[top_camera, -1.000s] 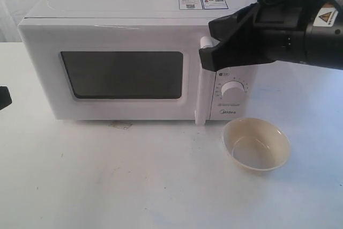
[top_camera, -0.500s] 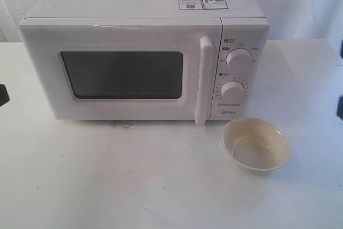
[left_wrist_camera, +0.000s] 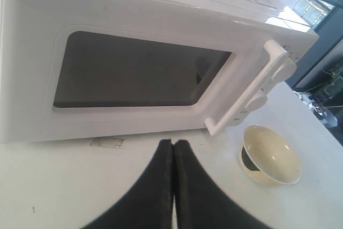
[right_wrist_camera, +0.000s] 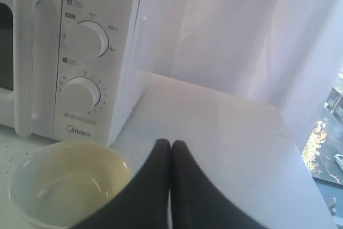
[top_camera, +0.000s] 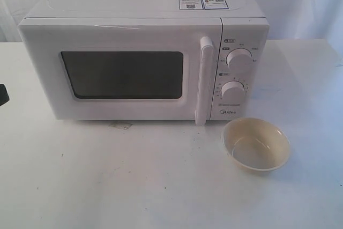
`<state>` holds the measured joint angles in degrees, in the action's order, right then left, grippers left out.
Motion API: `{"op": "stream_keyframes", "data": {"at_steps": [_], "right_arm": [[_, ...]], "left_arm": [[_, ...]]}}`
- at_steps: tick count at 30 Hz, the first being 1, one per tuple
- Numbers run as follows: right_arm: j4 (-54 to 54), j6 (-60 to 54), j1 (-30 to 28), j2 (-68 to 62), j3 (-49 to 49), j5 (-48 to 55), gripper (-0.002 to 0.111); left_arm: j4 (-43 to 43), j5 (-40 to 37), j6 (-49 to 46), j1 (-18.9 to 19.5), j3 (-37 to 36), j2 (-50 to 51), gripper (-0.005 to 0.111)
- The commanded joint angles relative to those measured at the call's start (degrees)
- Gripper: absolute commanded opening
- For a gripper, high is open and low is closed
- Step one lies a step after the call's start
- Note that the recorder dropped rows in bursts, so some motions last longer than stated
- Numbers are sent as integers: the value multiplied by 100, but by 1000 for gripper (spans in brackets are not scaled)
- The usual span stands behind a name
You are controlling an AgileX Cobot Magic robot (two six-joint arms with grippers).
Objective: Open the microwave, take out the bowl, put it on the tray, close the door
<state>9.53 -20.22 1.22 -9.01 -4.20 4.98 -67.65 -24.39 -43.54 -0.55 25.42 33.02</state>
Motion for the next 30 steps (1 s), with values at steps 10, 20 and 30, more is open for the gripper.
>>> {"op": "stream_keyframes", "data": {"at_steps": [10,20,30], "right_arm": [[66,998,-26,901,420,508,0],[-953,2341,-26,901,420,1327,0],[-953,1704,-26,901,420,1329,0]], "left_arm": [[-85,-36,-14,-11,-17,-38,0],[-85,-40,-14,-11,-17,-38,0],[-85,-40,-14,-11,-17,-38,0]]}}
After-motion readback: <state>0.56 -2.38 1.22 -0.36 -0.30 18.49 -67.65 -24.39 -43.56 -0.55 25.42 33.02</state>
